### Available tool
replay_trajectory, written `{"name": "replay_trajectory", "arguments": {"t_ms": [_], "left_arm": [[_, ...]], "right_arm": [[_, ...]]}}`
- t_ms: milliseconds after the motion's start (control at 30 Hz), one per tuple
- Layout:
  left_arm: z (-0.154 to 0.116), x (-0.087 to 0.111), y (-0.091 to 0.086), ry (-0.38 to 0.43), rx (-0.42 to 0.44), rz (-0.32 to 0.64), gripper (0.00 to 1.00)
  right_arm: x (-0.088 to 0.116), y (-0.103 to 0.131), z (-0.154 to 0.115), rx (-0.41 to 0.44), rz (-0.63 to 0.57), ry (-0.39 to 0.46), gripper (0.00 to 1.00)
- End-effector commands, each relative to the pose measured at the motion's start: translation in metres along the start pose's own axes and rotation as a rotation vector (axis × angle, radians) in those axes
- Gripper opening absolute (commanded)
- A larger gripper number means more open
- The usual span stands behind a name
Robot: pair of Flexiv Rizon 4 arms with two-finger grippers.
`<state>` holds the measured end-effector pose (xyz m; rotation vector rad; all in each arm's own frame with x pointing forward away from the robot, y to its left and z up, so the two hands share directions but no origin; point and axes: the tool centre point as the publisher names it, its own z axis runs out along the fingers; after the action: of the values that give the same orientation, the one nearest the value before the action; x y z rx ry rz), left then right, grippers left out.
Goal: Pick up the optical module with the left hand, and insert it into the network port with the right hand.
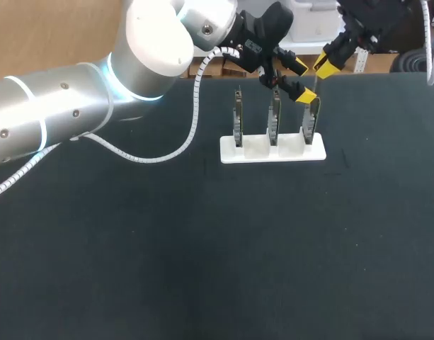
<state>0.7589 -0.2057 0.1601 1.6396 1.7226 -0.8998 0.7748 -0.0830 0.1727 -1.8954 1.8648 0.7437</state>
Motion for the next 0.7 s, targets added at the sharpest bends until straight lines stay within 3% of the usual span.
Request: {"name": "replay_trajectory", "arguments": {"t_ms": [33,700], "left_arm": [[0.0005,-0.0008,0.002,0.004,0.004,0.0,1.0],[0.0005,-0.0008,0.002,0.004,0.004,0.0,1.0]], "right_arm": [[0.0002,0.0027,-0.0018,0.006,-0.004,-0.001,0.0],[0.0029,0.0047,0.0054,-0.003,0.004,0.006,0.0]]}}
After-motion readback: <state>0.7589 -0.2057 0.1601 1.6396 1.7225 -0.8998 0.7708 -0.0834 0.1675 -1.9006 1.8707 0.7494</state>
